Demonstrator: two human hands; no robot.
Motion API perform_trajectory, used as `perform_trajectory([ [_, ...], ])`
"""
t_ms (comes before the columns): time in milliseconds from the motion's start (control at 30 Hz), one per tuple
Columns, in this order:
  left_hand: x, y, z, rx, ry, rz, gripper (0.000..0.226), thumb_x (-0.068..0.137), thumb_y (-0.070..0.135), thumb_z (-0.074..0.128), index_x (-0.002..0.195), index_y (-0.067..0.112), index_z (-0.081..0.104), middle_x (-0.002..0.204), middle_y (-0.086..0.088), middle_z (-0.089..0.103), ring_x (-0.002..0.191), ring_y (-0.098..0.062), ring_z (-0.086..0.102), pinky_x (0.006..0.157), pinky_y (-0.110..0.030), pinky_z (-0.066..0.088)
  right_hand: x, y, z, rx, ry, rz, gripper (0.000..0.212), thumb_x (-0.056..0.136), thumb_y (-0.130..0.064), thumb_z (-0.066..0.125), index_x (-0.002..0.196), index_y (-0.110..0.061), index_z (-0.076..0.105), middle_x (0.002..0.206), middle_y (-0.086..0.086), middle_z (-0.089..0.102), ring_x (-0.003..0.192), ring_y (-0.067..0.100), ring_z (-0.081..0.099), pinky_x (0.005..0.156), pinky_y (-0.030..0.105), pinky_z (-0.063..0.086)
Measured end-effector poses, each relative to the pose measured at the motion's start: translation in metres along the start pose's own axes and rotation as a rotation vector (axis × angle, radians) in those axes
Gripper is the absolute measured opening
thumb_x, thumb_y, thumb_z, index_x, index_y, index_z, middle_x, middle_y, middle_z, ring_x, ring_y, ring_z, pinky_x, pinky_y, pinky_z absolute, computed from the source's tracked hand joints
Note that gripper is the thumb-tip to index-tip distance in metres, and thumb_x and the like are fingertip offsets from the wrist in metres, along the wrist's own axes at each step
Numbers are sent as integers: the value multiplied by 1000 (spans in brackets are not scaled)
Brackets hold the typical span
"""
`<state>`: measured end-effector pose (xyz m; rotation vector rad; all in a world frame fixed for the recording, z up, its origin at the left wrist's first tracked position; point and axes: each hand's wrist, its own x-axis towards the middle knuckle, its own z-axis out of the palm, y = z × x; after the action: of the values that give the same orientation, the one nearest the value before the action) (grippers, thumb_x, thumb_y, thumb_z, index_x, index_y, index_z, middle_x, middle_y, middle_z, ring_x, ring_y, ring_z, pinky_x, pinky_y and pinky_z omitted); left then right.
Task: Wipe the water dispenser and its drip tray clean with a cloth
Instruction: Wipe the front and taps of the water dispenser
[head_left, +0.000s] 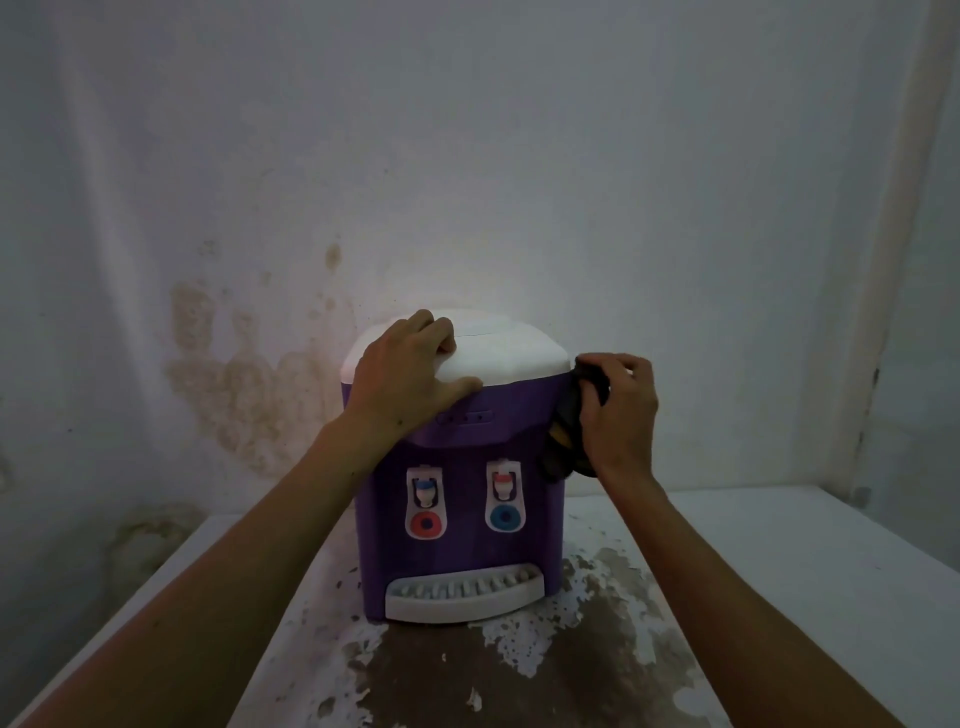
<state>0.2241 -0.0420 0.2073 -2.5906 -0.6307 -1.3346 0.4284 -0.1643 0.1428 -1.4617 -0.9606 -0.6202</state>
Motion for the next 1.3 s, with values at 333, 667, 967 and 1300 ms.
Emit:
perform_trajectory([
  [333, 0, 0, 2, 36, 29, 22, 47, 77, 52, 78, 97, 14, 61, 95, 1, 57, 83, -18, 52, 70, -29, 35, -32, -17, 16, 64, -5, -116, 22, 95, -8, 63, 118, -8, 62, 118, 5, 54, 100, 4, 51, 91, 5, 42],
  [667, -4, -1, -6, 2, -12, 18, 36, 84, 43, 76, 104, 15, 67, 100, 3, 61, 85, -18, 57, 72, -31, 44, -4, -10, 3, 33, 34, 9, 23, 97, -12, 63, 119, -13, 67, 113, 10, 57, 96, 14, 56, 81, -5, 33],
  [967, -5, 3, -3, -6, -16, -39, 30, 87, 38, 72, 106, 15, 66, 102, 4, 59, 88, -20, 57, 74, -33, 47, -49, -31, 29, 43, -92, -217, 27, 100, -13, 57, 127, -14, 63, 121, 0, 61, 108, 13, 54, 94, 17, 45],
  [1300, -4, 3, -4, -3, -17, -39, 30, 87, 37, 72, 106, 14, 66, 103, 3, 60, 90, -20, 57, 75, -31, 43, -11, -5, 7, -41, -17, -4, 22, 97, -7, 57, 115, -18, 61, 109, -1, 61, 94, 15, 59, 76, 20, 45],
])
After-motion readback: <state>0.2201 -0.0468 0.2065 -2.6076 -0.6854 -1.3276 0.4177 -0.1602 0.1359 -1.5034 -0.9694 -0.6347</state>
